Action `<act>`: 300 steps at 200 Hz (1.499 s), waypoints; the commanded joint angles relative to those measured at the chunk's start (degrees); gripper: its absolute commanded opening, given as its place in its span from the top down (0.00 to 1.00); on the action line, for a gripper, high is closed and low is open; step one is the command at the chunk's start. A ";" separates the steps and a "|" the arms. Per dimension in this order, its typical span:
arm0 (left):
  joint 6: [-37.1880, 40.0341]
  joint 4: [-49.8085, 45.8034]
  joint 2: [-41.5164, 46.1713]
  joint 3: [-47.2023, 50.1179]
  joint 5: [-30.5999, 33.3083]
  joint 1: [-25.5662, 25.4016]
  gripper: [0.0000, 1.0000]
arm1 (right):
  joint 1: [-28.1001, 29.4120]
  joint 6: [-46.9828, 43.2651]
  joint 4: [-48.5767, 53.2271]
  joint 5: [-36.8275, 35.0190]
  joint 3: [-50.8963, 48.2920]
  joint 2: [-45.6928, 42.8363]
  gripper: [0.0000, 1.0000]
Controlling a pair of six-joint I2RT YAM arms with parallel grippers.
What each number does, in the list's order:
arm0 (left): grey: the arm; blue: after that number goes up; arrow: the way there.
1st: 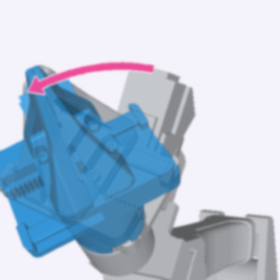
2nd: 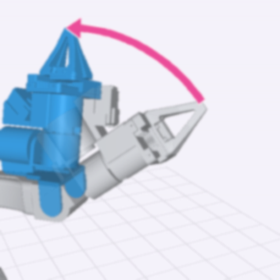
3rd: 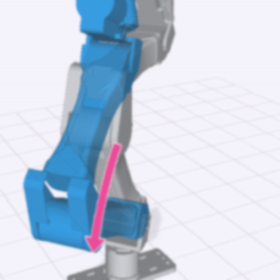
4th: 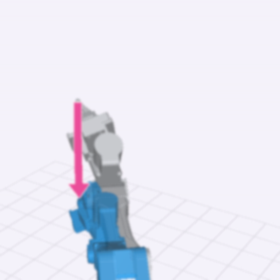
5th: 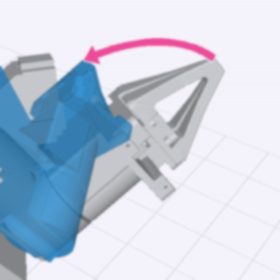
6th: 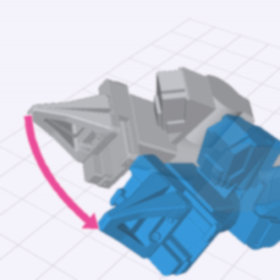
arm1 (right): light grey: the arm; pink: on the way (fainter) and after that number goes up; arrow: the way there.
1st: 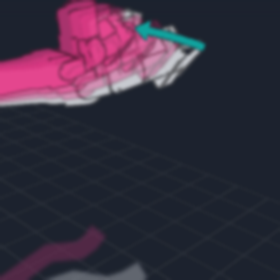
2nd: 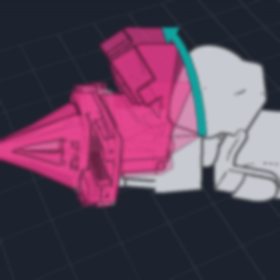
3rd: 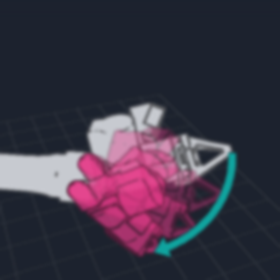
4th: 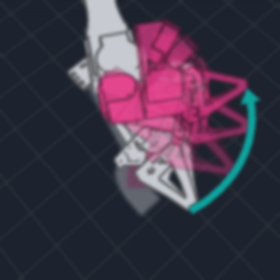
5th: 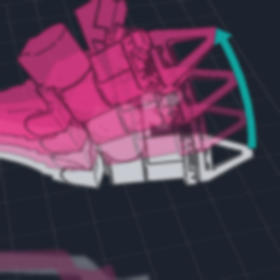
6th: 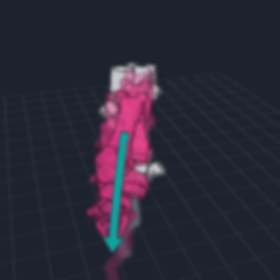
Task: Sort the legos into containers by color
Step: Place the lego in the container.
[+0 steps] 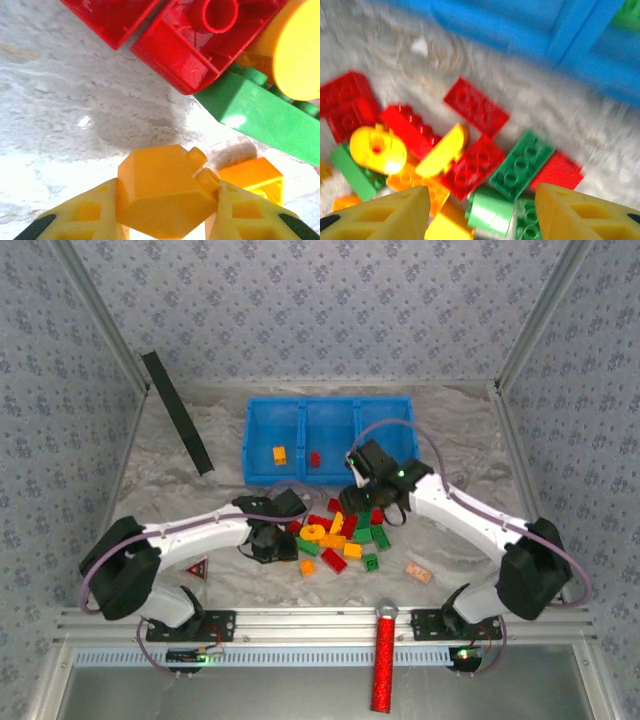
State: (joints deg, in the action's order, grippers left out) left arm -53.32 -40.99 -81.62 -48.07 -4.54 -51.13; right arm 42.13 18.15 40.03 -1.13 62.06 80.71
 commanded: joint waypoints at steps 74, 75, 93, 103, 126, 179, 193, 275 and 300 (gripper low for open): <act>13.94 -5.73 -0.28 -22.04 1.28 14.70 0.76 | 17.24 13.22 -3.37 1.11 -11.76 -3.55 0.39; 14.12 -5.75 -0.42 -22.36 1.50 14.81 0.76 | 17.44 13.27 -3.46 1.12 -11.77 -3.50 0.39; 16.75 -5.63 -3.58 -28.42 4.26 16.50 0.76 | 19.93 14.33 -5.03 1.08 -12.21 -2.74 0.38; 17.45 -5.51 -5.46 -31.34 5.07 17.80 0.76 | 21.06 14.67 -5.31 0.66 -12.15 -2.16 0.37; 16.02 -3.29 -9.30 -35.41 4.37 20.55 0.76 | 23.15 15.57 -4.37 -0.88 -11.16 -0.04 0.37; 15.95 -1.27 -20.23 -43.96 5.83 23.78 0.76 | 26.13 16.23 -5.07 -2.99 -10.64 4.33 0.37; 16.29 -1.90 -23.90 -47.07 5.72 24.27 0.76 | 26.58 15.84 -5.36 -3.34 -10.58 5.68 0.37; 17.29 -2.95 -36.88 -54.57 5.77 27.31 0.75 | 27.48 16.31 -5.31 -5.07 -9.52 9.97 0.37; 17.38 -2.87 -38.39 -54.43 5.18 27.67 0.75 | 27.66 16.12 -4.15 -5.53 -8.90 10.20 0.37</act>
State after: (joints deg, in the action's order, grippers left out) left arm -37.04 -43.35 -118.67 -100.25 0.93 -23.90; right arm 69.34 33.67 34.70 -5.54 52.40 89.27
